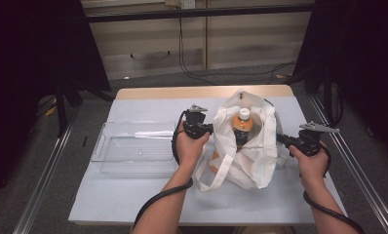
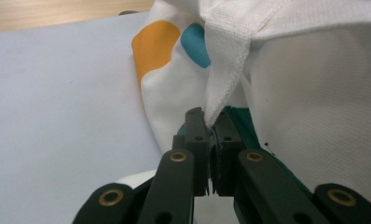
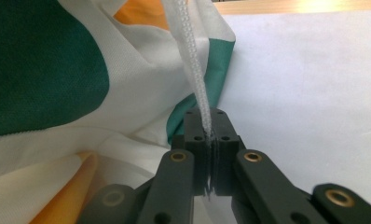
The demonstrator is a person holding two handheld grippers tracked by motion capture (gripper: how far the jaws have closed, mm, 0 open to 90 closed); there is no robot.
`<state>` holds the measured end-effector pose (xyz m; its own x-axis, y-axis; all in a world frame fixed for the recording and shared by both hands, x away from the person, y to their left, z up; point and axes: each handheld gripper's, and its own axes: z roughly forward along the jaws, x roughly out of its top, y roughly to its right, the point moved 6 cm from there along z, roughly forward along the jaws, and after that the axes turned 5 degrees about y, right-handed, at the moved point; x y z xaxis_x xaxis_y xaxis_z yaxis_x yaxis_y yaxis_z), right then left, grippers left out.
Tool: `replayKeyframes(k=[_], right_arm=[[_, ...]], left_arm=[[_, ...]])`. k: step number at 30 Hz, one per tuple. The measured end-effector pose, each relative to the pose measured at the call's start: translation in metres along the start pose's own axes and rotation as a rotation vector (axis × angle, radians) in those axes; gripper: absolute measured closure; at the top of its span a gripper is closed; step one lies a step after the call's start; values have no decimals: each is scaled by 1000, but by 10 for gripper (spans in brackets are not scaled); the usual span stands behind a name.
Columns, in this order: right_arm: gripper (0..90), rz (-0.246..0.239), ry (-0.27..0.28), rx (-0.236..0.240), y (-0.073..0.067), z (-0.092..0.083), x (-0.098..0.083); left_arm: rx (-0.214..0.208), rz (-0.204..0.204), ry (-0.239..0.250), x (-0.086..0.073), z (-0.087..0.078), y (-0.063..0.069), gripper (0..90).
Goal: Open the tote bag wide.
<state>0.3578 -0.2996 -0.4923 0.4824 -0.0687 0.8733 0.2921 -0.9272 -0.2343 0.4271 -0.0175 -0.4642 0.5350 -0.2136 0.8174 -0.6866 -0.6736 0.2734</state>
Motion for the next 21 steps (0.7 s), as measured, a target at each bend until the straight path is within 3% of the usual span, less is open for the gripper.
replayKeyframes(k=[4,11,21], right_arm=[[883,-2,-7,1,0,1,-1],[882,10,-2,7,1,1,-3],[839,16,8,7,-1,0,-1]], left_arm=[[2,13,-16,-4,1,0,875],[7,-16,-22,-14,7,-1,875],[16,-15,-30,-18,9,-2,875]])
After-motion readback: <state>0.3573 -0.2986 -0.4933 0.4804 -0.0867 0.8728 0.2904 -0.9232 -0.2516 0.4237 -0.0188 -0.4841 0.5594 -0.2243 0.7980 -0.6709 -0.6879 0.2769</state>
